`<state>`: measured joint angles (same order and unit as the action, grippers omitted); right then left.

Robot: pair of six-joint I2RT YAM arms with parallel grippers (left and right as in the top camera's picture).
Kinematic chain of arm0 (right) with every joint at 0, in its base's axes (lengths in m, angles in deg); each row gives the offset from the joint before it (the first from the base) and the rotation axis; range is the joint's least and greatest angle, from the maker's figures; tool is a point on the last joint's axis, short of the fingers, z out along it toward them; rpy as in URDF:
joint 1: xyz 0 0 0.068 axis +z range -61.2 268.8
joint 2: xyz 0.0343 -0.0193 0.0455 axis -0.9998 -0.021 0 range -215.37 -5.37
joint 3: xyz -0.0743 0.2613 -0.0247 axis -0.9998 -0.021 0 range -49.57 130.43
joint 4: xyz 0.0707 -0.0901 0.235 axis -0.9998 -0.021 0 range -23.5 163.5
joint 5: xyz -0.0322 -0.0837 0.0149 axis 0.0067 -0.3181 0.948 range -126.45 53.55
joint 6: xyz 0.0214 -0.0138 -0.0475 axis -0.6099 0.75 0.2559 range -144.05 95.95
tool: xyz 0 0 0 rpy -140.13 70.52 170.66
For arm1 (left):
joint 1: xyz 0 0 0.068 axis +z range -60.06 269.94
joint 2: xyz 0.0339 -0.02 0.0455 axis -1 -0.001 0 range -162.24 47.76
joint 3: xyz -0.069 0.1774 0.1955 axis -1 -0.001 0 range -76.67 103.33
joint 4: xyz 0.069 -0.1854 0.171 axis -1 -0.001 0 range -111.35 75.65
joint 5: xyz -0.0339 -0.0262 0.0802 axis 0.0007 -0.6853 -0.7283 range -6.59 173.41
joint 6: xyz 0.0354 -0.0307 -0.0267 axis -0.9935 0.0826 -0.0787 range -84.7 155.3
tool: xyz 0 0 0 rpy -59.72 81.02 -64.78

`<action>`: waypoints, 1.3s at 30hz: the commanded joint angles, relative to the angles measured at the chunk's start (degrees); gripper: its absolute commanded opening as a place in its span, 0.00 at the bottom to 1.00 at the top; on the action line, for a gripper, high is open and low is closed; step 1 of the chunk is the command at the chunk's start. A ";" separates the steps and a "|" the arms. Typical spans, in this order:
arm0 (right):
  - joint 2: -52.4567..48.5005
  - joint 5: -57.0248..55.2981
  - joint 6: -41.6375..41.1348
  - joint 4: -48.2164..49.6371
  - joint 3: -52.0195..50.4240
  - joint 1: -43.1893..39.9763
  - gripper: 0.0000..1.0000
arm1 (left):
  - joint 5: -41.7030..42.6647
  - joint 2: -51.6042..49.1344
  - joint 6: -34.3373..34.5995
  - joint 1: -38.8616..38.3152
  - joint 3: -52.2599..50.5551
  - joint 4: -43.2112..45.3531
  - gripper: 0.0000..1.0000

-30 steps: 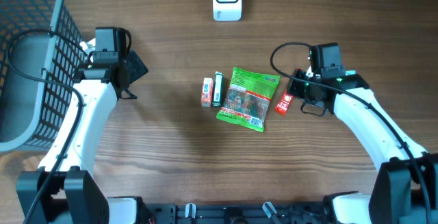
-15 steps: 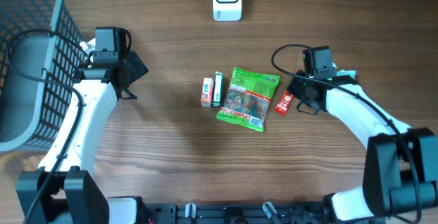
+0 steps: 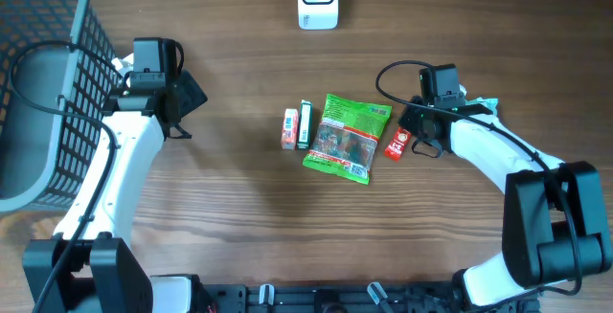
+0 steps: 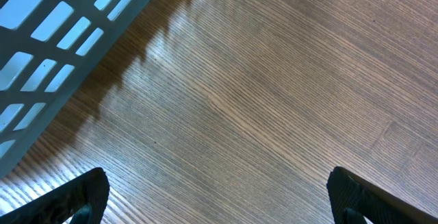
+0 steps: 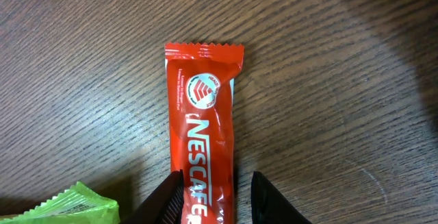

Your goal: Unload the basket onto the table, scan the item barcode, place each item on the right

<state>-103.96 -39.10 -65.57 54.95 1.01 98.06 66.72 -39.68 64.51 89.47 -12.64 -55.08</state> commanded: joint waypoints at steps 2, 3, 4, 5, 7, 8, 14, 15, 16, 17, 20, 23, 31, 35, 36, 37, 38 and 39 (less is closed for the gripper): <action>-0.94 -1.14 -1.05 0.09 -0.37 0.44 0.33 | -0.74 -0.28 -0.48 0.22 0.04 0.15 1.00; -1.27 -1.51 -1.05 0.15 -0.37 0.55 0.33 | -0.74 -0.28 -0.48 0.22 0.04 0.15 1.00; -1.57 -1.60 -1.07 0.35 -0.37 0.55 0.33 | -0.74 -0.28 -0.48 0.22 0.04 0.15 1.00; -2.23 -1.60 -1.07 0.59 -0.37 0.55 0.32 | -0.74 -0.28 -0.48 0.22 0.04 0.15 1.00; -3.54 -1.60 -1.14 0.90 -0.37 0.55 0.32 | -0.74 -0.28 -0.48 0.22 0.04 0.15 1.00; -4.63 -1.66 -1.09 0.96 -0.37 0.52 0.32 | -0.74 -0.28 -0.48 0.22 0.04 0.13 1.00; -6.58 -1.44 -0.15 0.52 -0.35 0.42 0.07 | -0.74 -0.28 -0.48 0.22 0.04 0.15 1.00; -6.29 -1.44 0.61 0.52 -0.35 0.33 0.04 | -0.74 -0.28 -0.48 0.22 0.04 0.15 1.00; -5.77 -1.42 1.07 0.46 -0.28 0.15 0.04 | -0.74 -0.28 -0.48 0.22 0.04 0.15 1.00; -4.96 -1.42 1.38 -0.02 -0.13 -0.15 0.04 | -0.74 -0.28 -0.48 0.22 0.04 0.15 1.00; 0.07 -1.44 6.88 -3.19 1.29 -1.70 0.05 | -0.74 -0.28 -0.48 0.22 0.04 0.13 1.00; 7.23 -1.40 14.88 -5.62 2.36 -3.32 0.04 | -0.74 -0.28 -0.48 0.22 0.04 0.15 1.00; 16.90 -18.16 24.96 -16.41 2.34 -4.02 0.04 | -0.74 -0.28 -0.48 0.22 0.04 0.15 1.00; 15.50 -26.62 22.27 -19.34 2.34 -3.91 0.04 | -0.74 -0.28 -0.48 0.22 0.04 0.15 1.00; 15.17 -28.52 20.90 -19.71 2.34 -3.67 0.04 | -0.74 -0.28 -0.48 0.22 0.04 0.15 1.00; 14.64 -30.58 19.87 -19.91 2.34 -3.17 0.04 | -0.74 -0.28 -0.48 0.22 0.04 0.15 1.00; 14.16 -31.71 19.45 -19.89 2.34 -2.56 0.04 | -0.74 -0.28 -0.48 0.22 0.04 0.15 1.00; 13.64 -32.94 18.75 -19.87 2.34 -1.77 0.04 | -0.74 -0.28 -0.48 0.22 0.04 0.15 1.00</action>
<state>-88.61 -62.69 -43.97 35.10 2.98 94.45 66.72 -39.68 64.51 89.47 -12.64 -55.08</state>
